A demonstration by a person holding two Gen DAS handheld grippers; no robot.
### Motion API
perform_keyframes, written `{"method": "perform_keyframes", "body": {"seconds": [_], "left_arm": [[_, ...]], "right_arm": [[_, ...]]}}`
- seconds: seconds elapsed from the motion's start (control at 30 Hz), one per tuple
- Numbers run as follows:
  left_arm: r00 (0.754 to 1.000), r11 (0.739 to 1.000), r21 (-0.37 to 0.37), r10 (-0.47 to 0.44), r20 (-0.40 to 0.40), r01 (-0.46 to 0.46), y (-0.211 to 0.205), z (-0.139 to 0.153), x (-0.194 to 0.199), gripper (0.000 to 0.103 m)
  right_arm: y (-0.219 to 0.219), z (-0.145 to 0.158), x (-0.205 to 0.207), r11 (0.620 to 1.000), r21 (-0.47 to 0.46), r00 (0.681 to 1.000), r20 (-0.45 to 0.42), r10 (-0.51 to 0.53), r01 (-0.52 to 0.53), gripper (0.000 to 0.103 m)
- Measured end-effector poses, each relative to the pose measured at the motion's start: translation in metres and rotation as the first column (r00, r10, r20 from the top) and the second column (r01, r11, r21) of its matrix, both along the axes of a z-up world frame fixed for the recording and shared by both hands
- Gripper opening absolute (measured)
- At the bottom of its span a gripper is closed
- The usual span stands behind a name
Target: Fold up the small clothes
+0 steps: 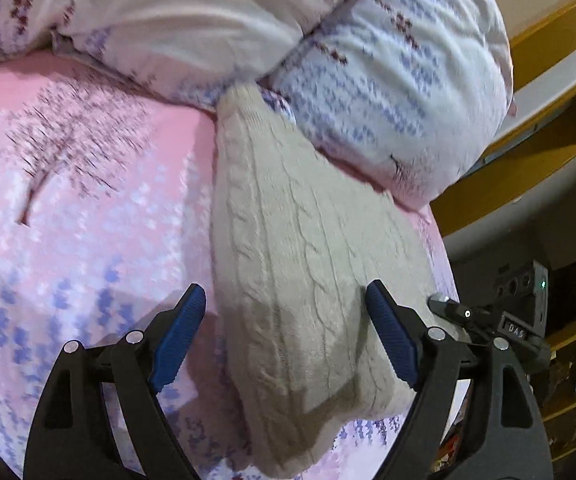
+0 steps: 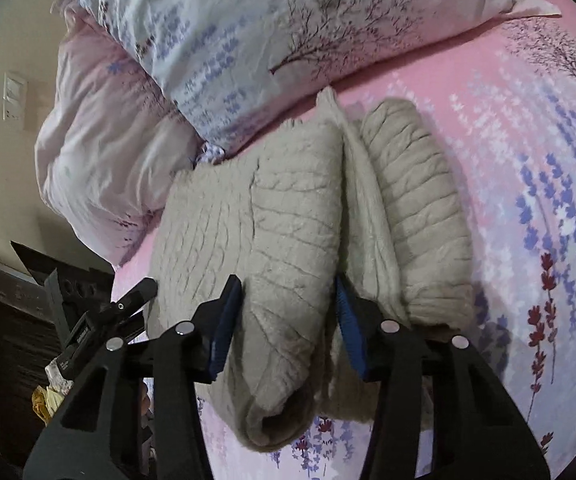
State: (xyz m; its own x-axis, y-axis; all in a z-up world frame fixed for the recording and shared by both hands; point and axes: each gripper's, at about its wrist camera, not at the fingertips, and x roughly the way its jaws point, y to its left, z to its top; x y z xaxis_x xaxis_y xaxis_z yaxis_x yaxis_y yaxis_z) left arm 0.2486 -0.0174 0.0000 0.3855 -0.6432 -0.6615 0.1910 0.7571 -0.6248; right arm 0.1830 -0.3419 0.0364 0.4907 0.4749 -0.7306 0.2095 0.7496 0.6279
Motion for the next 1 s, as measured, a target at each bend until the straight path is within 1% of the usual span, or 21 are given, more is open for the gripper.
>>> {"method": "perform_keyframes", "body": {"seconds": [0.03,0.07,0.1,0.17,0.2,0.23,0.3,0.37,0.4,0.43,0.47,0.53,0.6,0.63,0.67,0.7,0.73,0.8,0.9,1.0], "left_arm": [[1.000,1.000,-0.005,-0.009,-0.007,0.009,-0.003,-0.004,0.000,0.082],[1.000,1.000,0.004,-0.003,0.015,0.003,-0.005,-0.003,-0.002,0.082],[1.000,1.000,0.006,-0.014,0.016,0.014,-0.008,-0.002,-0.002,0.082],[1.000,1.000,0.012,-0.011,0.016,0.011,-0.013,-0.002,-0.001,0.082],[1.000,1.000,0.013,-0.009,0.010,0.009,-0.014,-0.002,0.000,0.082],[1.000,1.000,0.008,-0.007,0.004,0.007,-0.013,-0.003,0.001,0.082],[1.000,1.000,-0.008,0.001,-0.007,-0.001,-0.011,-0.003,0.003,0.082],[1.000,1.000,-0.021,0.009,-0.011,-0.009,-0.007,-0.003,0.002,0.082],[1.000,1.000,-0.025,0.013,-0.010,-0.013,-0.006,-0.002,0.003,0.083],[1.000,0.999,-0.032,0.014,-0.008,-0.014,-0.005,0.001,0.002,0.084],[1.000,0.999,-0.039,0.013,-0.006,-0.013,-0.005,0.003,0.001,0.084],[1.000,0.999,-0.041,0.001,0.003,-0.001,-0.009,0.007,-0.001,0.084],[1.000,0.999,-0.030,-0.015,0.009,0.015,-0.015,0.008,-0.002,0.084],[1.000,0.999,-0.028,-0.019,0.008,0.020,-0.018,0.008,-0.002,0.084],[1.000,0.999,-0.027,-0.024,0.002,0.024,-0.021,0.007,-0.002,0.083],[1.000,0.999,-0.030,-0.029,-0.011,0.029,-0.023,0.005,-0.002,0.083],[0.999,0.999,-0.037,-0.033,-0.021,0.032,-0.025,0.003,-0.003,0.083],[0.999,0.999,-0.038,-0.030,-0.010,0.030,-0.024,0.004,-0.006,0.083],[0.999,0.998,-0.052,-0.036,-0.022,0.035,-0.023,0.006,-0.006,0.080],[0.999,0.998,-0.058,-0.038,-0.025,0.036,-0.025,0.008,-0.007,0.079]], "right_arm": [[0.001,-0.001,0.002,1.000,0.019,1.000,0.003,0.006,-0.006,0.047],[0.002,-0.003,0.003,0.999,0.035,1.000,0.005,0.009,-0.009,0.047],[0.002,-0.004,0.007,0.999,0.039,1.000,0.011,0.012,-0.013,0.047],[0.004,-0.010,0.014,0.999,0.047,1.000,0.023,0.011,-0.012,0.035],[0.004,-0.014,0.018,0.999,0.042,1.000,0.031,0.004,-0.005,0.023],[0.004,-0.015,0.020,0.999,0.037,0.999,0.044,0.002,-0.004,0.021],[0.005,-0.008,0.019,1.000,-0.006,0.996,0.092,0.005,-0.005,0.018],[0.009,0.016,0.013,0.994,-0.110,0.984,0.178,0.021,-0.002,0.016],[0.010,0.024,0.012,0.991,-0.137,0.979,0.201,0.024,0.004,0.016],[0.011,0.039,0.006,0.982,-0.186,0.968,0.248,0.028,0.019,0.016],[0.012,0.047,0.004,0.976,-0.215,0.962,0.271,0.027,0.033,0.016],[0.008,0.061,-0.005,0.952,-0.296,0.950,0.312,0.016,0.082,0.016],[-0.002,0.058,-0.011,0.940,-0.320,0.954,0.300,-0.013,0.114,0.016],[-0.007,0.049,-0.012,0.941,-0.319,0.962,0.273,-0.025,0.115,0.017],[-0.012,0.034,-0.008,0.942,-0.320,0.976,0.217,-0.030,0.101,0.018],[-0.016,0.015,-0.004,0.945,-0.319,0.991,0.132,-0.033,0.074,0.022],[-0.018,0.006,-0.003,0.950,-0.302,0.994,0.102,-0.042,0.072,0.031],[-0.025,0.003,-0.013,0.961,-0.258,0.990,0.119,-0.075,0.104,0.042],[-0.035,0.011,-0.033,0.973,-0.190,0.984,0.148,-0.102,0.130,0.042],[-0.037,0.014,-0.044,0.979,-0.163,0.983,0.152,-0.099,0.124,0.043]]}}
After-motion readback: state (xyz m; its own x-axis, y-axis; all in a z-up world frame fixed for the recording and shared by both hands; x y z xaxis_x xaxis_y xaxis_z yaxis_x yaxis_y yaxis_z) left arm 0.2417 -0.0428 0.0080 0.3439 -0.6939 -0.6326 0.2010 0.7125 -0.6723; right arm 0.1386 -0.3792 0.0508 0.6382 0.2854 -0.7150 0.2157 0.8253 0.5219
